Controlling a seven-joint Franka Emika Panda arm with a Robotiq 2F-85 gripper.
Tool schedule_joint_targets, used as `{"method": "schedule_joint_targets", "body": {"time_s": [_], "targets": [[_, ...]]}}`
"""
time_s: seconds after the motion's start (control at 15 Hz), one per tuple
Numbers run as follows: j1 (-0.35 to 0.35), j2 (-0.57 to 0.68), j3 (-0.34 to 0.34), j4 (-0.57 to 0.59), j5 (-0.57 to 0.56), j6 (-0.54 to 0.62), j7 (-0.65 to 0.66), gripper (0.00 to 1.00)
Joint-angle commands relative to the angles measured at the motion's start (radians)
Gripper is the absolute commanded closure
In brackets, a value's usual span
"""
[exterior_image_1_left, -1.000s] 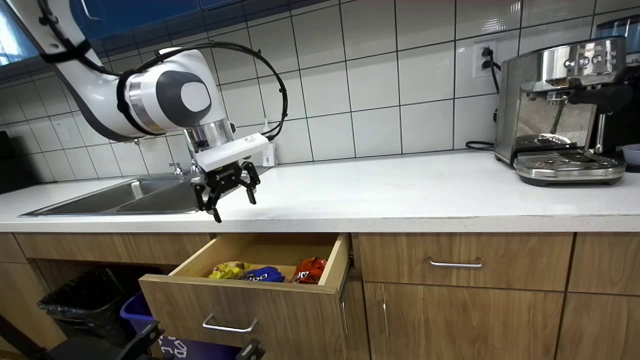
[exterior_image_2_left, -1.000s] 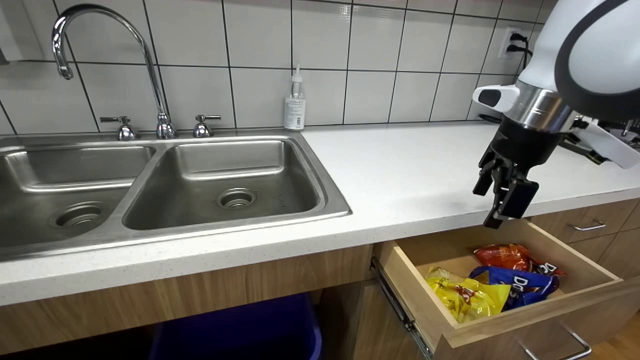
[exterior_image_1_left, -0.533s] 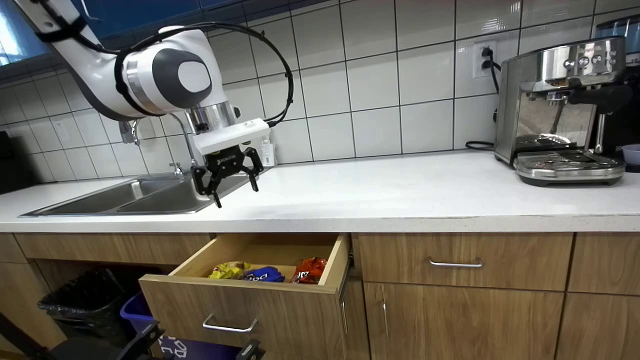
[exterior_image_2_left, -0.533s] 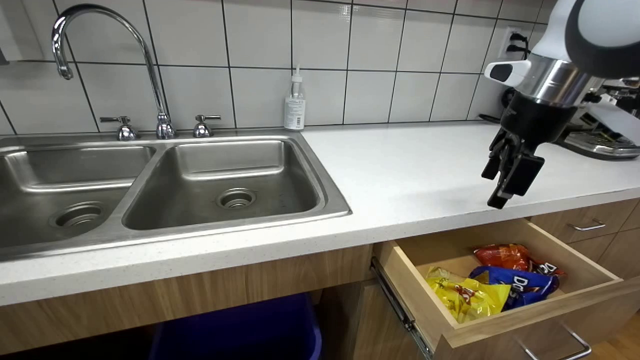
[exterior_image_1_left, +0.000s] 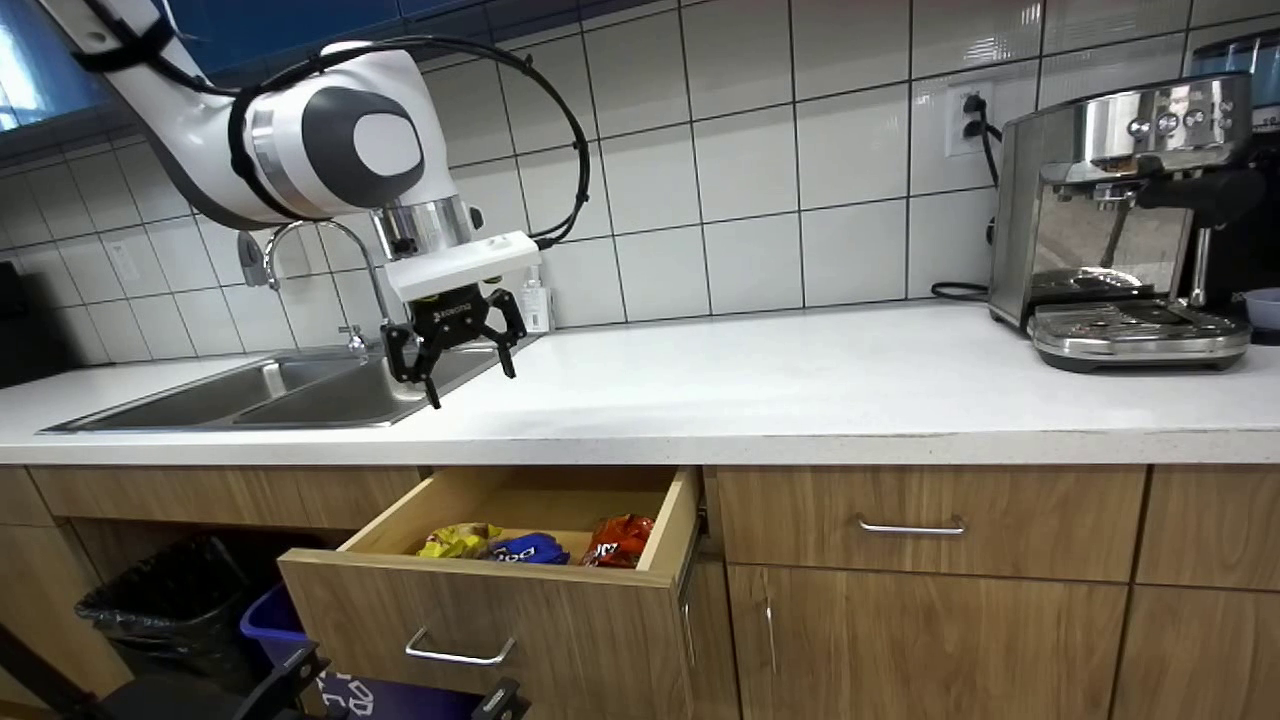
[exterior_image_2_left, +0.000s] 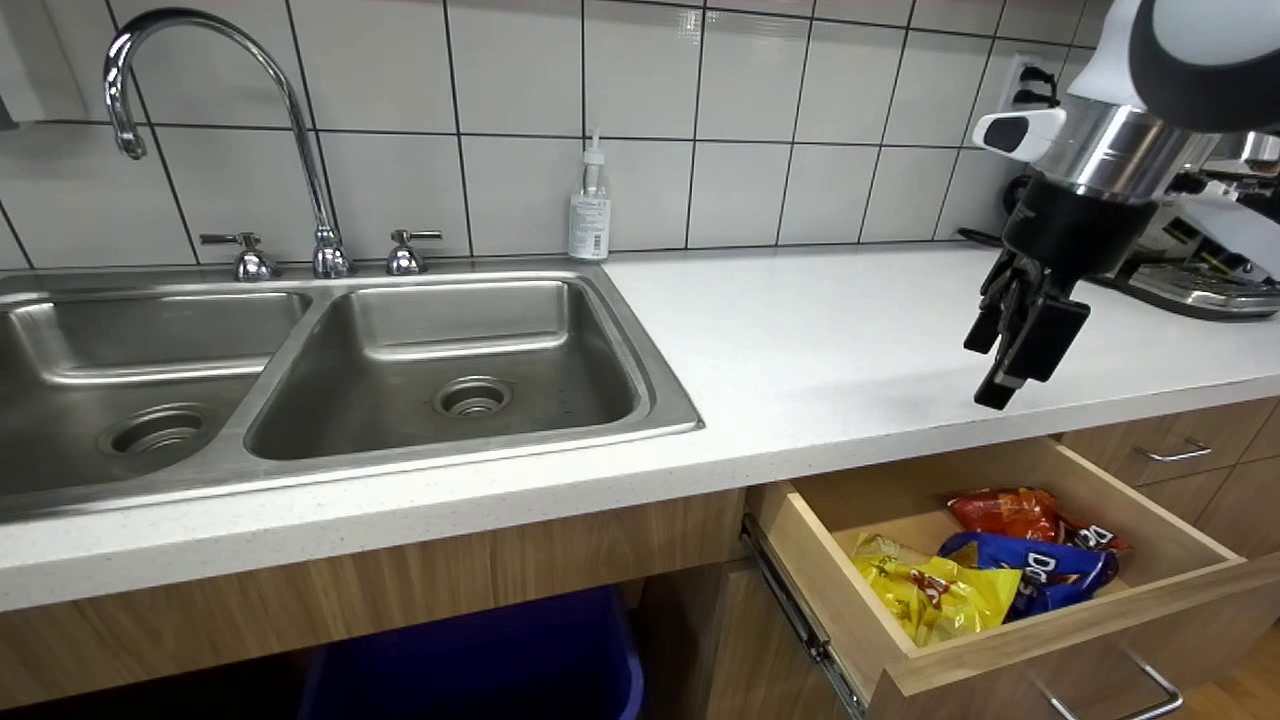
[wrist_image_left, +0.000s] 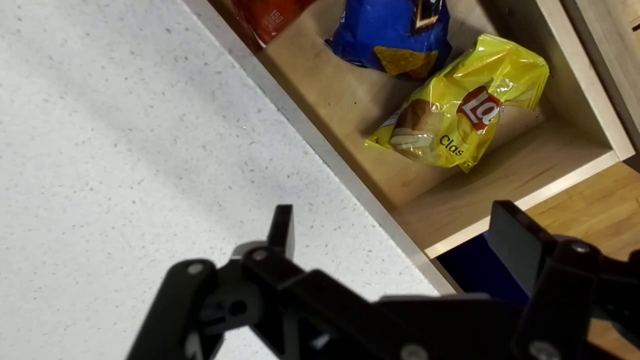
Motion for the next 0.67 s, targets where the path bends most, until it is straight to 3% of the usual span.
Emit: {"method": "schedule_joint_targets", "body": {"time_s": [0.0, 0.2, 0.6], "targets": [[0.006, -0.001, -0.005, 0.001, -0.003, -0.003, 0.005, 0.0], [0.006, -0.001, -0.005, 0.001, -0.003, -0.003, 0.005, 0.0], [-0.014, -0.05, 0.003, -0.049, -0.061, -0.025, 0.372, 0.0]]}}
